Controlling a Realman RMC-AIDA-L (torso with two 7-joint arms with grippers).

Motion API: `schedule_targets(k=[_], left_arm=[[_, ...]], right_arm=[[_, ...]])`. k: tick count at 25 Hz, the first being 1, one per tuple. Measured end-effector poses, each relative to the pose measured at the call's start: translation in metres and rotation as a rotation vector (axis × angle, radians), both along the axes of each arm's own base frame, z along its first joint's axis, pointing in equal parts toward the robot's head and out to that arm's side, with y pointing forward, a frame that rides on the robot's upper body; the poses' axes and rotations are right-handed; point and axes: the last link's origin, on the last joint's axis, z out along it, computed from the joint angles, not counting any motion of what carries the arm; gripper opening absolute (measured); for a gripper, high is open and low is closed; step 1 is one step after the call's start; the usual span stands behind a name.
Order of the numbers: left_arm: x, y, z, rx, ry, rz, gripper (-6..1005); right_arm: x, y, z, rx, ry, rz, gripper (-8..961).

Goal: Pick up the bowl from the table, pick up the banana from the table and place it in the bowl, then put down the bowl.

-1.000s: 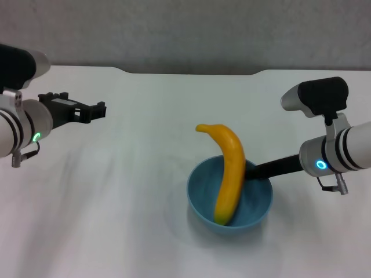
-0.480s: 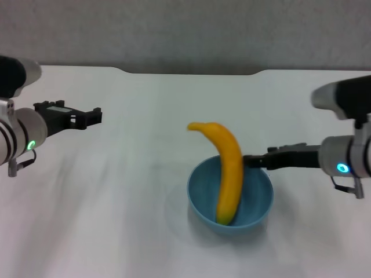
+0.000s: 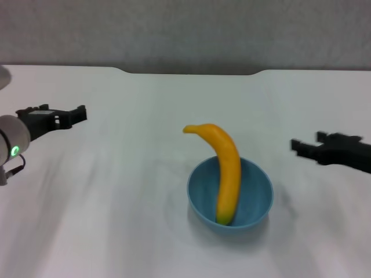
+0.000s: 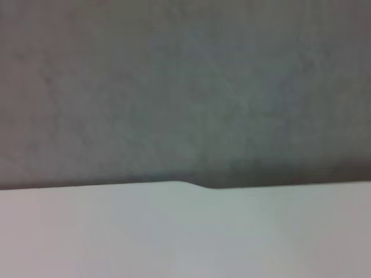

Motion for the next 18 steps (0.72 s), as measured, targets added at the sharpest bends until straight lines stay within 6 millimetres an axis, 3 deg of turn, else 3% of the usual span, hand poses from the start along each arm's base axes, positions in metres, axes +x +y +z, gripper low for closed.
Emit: schedule_targets(k=[7,18], left_arm=[[-0.012,-0.01,-0.006,0.019,-0.043,-0.011,885],[-0.017,-0.019,-0.021,-0.024,-0.016,-0.075,814]], right_arm=[[0.039,-0.023,0.005,0.246,0.116,0.058,764],[0.063,-0.044,0.006,0.398,0.143,0.081,768]])
